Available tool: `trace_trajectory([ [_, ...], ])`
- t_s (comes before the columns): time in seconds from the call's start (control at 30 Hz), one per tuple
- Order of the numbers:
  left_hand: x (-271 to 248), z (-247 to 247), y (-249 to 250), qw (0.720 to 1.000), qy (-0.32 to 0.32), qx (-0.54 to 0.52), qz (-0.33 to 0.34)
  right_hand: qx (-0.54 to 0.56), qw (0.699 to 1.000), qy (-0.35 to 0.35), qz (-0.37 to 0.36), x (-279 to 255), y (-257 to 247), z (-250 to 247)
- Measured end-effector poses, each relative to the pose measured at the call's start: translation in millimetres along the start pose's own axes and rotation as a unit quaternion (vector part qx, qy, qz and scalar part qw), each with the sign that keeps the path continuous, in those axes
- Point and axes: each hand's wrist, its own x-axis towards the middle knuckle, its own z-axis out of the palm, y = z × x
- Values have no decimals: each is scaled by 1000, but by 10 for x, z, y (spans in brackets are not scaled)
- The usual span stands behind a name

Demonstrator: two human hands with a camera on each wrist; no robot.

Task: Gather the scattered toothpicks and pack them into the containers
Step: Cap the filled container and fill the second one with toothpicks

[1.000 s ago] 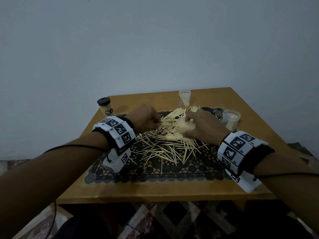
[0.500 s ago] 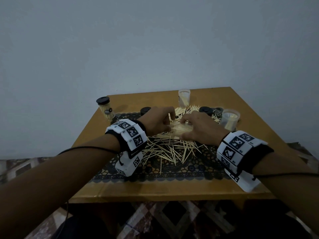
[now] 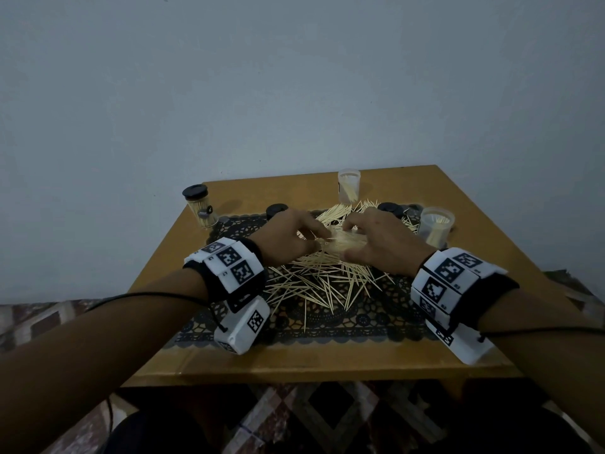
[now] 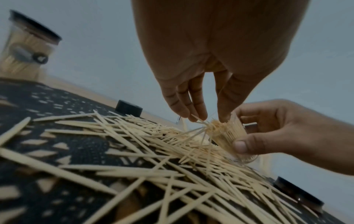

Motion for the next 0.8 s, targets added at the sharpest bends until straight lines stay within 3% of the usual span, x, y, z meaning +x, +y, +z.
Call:
trace_trajectory([
  [0.1,-4,-16,7,1000,16,-22,-7,9,1000,9,-6,-5,0,5],
  [0.47,-59,-80,54,999,-37,-9,-26,18,1000,18,-16,-25,-27,-22],
  [0.63,-132,-216,-30,999,-24,-7,-42,20,999,27,-9,-24,-25,-19],
  [0.7,-193,-298,-79,991,-84,73,-80,13,1000,24,-4,-18,-15,-18],
  [0.8,-317,-334,-154,943,-235,178,-155,6,1000,22,3,-11,-3,-13],
])
